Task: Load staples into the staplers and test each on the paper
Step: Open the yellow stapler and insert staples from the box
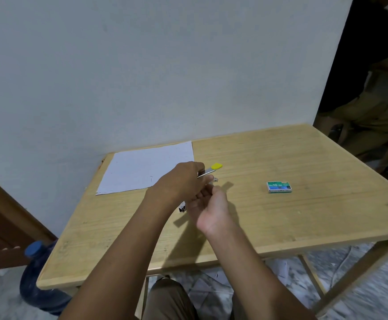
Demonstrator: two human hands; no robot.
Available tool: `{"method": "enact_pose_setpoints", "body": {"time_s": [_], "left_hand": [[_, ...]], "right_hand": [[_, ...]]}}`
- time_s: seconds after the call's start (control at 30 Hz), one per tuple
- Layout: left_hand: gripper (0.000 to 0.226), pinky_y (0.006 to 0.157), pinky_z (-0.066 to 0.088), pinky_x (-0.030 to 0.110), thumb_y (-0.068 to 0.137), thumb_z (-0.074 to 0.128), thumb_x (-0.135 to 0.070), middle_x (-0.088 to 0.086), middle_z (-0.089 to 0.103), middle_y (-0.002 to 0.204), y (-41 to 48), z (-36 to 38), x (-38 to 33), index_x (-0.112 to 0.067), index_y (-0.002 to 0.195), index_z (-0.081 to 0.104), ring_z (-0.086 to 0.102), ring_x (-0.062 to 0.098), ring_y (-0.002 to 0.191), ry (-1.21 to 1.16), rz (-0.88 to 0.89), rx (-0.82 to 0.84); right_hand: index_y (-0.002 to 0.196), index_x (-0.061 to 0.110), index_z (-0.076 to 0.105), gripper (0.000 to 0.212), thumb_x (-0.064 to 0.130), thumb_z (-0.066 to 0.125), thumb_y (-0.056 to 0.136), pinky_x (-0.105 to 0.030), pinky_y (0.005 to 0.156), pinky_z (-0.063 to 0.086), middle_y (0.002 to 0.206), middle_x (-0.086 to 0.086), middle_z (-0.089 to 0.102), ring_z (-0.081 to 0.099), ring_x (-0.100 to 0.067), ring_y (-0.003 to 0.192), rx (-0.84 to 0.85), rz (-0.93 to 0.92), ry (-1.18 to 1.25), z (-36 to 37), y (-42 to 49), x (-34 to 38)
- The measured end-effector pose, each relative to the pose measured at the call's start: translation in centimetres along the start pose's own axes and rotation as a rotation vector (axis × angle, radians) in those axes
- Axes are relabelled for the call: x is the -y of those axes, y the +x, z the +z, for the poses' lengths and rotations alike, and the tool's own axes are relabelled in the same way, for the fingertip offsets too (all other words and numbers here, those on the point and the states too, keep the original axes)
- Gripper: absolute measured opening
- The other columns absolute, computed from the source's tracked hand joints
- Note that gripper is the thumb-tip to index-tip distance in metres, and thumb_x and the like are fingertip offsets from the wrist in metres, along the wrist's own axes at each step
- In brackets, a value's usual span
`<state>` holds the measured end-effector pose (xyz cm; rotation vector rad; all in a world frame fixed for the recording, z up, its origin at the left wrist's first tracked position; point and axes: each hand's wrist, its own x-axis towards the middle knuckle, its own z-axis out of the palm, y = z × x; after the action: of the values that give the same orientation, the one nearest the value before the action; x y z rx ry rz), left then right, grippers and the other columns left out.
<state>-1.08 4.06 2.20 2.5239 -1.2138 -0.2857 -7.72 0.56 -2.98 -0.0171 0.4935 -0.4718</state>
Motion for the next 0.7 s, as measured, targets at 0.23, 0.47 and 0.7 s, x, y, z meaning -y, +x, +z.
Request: {"method": "enact_pose_setpoints", "body": {"time_s": [0.23,0.47,0.7], "left_hand": [[0.033,0.047,0.038,0.02,0.098,0.051,-0.049,-0.002,0.057,0.063,0.2,-0.6,1.0,-0.021,0.081,0.057,0.05,0.009,0.048,-0.251,0.055,0.041],[0.042,0.042,0.029,0.02,0.099,0.046,-0.053,0.004,0.049,0.054,-0.5,-1.0,1.7,-0.012,0.093,0.052,0.032,0.015,0.041,-0.999,-0.175,0.145],[0.049,0.038,0.026,0.02,0.1,0.04,-0.054,-0.002,0.044,0.045,-1.2,-0.2,1.9,-0.011,0.077,0.046,0.029,0.011,0.036,-1.029,-0.201,0.285]], "right_hand": [[0.087,0.006,0.063,0.035,0.018,0.035,0.104,-0.029,0.066,0.051,0.07,-0.009,0.07,0.065,-0.019,0.073,0.014,0.006,0.029,-0.6,0.1,0.2],[0.103,0.004,0.062,0.019,0.014,0.046,0.102,-0.036,0.085,0.056,0.105,-0.017,0.067,0.068,-0.029,0.096,0.126,-0.217,-0.273,-0.9,-0.7,1.7],[0.09,0.031,0.07,0.012,0.019,0.067,0.093,-0.023,0.081,0.053,0.096,0.008,0.07,0.065,-0.006,0.088,0.244,-0.844,-1.312,-3.2,-0.2,2.8]]}}
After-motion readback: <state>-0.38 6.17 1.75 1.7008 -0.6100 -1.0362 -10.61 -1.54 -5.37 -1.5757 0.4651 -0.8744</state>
